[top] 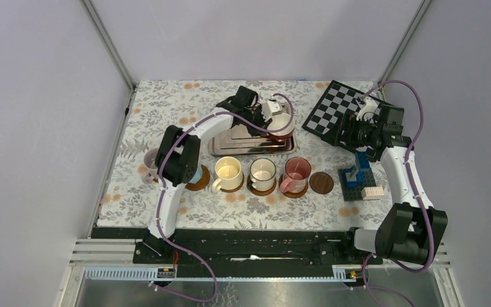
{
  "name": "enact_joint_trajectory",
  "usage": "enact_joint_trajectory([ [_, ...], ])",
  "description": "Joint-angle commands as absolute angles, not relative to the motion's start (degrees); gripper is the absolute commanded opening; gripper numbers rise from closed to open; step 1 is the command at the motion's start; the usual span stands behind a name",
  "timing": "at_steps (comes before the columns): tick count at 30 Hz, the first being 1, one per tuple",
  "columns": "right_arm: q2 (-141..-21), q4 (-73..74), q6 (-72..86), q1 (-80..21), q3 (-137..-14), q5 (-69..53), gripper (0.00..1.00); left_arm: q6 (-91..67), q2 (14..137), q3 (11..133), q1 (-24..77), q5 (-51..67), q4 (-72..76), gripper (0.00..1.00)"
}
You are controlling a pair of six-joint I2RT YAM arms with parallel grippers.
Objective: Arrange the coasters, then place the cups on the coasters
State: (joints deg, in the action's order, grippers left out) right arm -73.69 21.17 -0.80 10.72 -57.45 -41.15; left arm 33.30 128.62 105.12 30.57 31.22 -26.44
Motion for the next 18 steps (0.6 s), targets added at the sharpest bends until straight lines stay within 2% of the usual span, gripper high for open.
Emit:
enact_joint_trajectory([
  [1, -74.01, 20.15, -1.14, 10.69, -59.5, -40.67, 0.98, 27.28, 124.48, 104.03, 31.79, 26.31, -18.94, 0.0],
  [10, -74.72, 19.57, -0.35, 10.64, -60.11, -37.16, 0.98, 21.55, 123.65, 103.17, 34.09, 22.25, -16.68, 0.01],
  [15, -75.23, 19.56, 1.78, 10.61, -60.92, -33.36, 0.98, 17.45, 123.67, 103.66, 34.71, 22.47, -16.44, 0.14],
  [18, -75.23, 20.13, 1.01, 10.63, -61.44, -32.46, 0.98, 15.28, 123.68, 104.28, 34.72, 23.83, -16.47, 0.26],
])
